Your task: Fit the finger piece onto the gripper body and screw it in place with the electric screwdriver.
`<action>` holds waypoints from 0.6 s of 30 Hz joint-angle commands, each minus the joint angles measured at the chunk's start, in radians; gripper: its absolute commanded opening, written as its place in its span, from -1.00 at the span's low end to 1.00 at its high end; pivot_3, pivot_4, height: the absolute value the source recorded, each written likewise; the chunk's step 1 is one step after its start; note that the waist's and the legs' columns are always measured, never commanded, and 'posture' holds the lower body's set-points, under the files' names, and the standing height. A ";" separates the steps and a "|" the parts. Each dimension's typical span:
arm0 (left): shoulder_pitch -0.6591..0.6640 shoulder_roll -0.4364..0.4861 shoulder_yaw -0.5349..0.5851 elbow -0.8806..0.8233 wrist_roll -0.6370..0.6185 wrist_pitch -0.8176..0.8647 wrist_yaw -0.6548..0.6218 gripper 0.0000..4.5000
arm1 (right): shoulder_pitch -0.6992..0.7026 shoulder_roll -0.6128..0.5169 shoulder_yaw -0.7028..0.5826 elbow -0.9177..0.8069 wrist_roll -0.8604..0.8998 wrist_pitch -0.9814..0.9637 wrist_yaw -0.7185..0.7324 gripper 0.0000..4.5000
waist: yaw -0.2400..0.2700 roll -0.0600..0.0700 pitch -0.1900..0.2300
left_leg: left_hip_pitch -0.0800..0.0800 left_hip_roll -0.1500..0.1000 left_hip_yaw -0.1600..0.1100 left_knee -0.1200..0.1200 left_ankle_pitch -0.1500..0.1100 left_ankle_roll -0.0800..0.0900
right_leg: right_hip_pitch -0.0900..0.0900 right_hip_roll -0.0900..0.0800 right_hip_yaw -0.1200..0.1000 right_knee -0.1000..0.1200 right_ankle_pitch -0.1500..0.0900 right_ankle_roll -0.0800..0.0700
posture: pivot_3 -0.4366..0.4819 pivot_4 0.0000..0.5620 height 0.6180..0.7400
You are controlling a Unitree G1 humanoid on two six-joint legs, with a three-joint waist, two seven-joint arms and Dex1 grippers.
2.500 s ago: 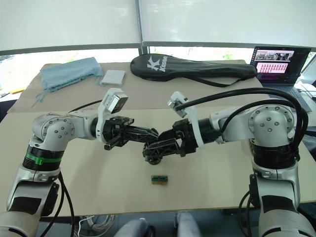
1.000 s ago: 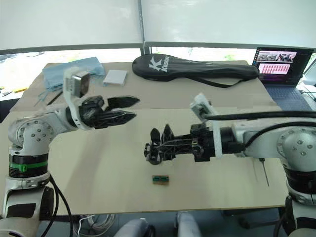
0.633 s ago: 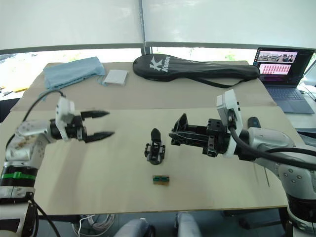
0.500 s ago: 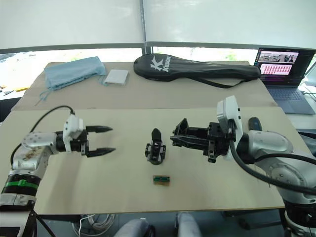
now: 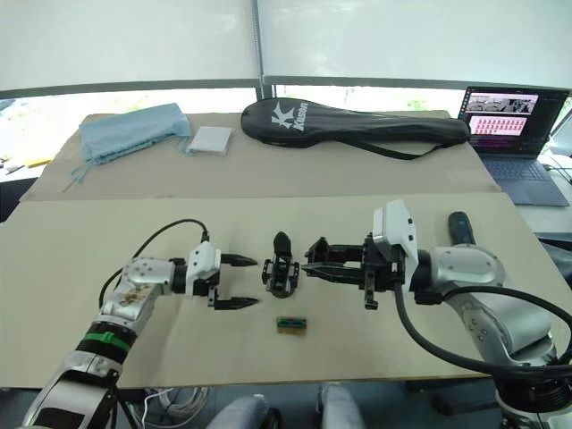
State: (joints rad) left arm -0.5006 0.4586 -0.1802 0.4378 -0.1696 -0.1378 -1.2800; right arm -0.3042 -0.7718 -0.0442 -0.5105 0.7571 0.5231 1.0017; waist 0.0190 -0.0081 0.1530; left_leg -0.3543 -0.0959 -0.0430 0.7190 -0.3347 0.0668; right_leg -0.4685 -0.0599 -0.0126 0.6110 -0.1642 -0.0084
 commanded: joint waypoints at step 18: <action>-0.043 -0.119 -0.071 0.018 0.044 0.013 0.053 1.00 | 0.001 0.002 -0.005 -0.082 0.033 0.049 -0.039 -0.80 | 0.001 0.000 0.000 | 0.000 0.000 0.000 0.001 0.000 0.000 | 0.001 0.000 0.000 0.000 0.000 0.000 | -0.05 -0.47 1.00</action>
State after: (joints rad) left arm -0.5258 0.3427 -0.2465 0.4515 -0.1313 -0.1237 -1.2329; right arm -0.3013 -0.7661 -0.0257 -0.5586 0.7693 0.5716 0.9605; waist 0.0196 -0.0082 0.1529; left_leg -0.3543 -0.0960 -0.0431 0.7204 -0.3349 0.0672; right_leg -0.4680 -0.0599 -0.0127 0.6113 -0.1641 -0.0082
